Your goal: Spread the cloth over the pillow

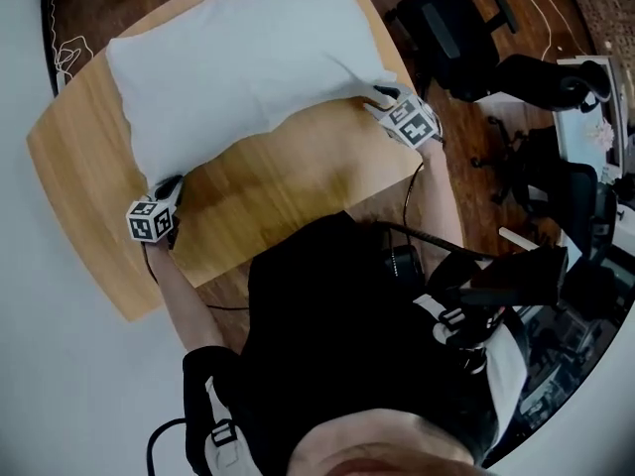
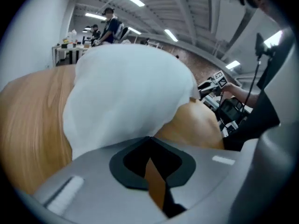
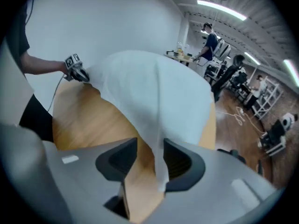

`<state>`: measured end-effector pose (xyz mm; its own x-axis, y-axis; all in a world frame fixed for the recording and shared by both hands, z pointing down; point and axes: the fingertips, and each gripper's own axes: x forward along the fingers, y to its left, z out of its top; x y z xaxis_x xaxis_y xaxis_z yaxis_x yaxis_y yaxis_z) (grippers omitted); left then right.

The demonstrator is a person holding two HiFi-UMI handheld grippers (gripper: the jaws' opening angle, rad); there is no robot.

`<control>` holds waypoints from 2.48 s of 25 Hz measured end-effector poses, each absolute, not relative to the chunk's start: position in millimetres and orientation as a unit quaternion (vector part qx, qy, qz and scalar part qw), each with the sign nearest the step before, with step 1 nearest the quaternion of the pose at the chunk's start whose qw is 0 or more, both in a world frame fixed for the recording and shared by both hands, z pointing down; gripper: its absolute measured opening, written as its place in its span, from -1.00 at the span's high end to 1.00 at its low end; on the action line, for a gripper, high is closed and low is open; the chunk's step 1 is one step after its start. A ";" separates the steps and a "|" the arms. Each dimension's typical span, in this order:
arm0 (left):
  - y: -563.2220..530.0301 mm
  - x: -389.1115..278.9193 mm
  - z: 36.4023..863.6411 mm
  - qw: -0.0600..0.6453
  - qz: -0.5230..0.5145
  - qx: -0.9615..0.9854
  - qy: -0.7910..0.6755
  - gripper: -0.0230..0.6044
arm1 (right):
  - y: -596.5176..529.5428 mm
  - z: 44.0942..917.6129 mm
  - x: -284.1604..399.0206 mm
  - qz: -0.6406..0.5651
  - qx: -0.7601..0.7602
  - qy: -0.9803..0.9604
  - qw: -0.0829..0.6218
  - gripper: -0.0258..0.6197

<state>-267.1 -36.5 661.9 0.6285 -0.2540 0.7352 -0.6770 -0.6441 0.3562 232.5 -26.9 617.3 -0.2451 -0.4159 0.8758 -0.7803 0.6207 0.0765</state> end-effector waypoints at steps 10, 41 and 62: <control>-13.1 -341.4 679.3 0.401 0.330 0.785 -0.337 0.92 | -38.5 640.2 267.1 0.275 0.379 -0.770 0.434 0.73; -38.3 -339.7 664.7 0.231 0.466 0.784 -0.337 0.88 | 5.0 611.0 210.8 0.318 0.407 -0.790 0.330 0.73; -19.9 -370.8 658.8 0.269 0.398 0.791 -0.379 0.72 | -35.2 645.5 305.0 0.049 0.307 -0.681 0.664 0.42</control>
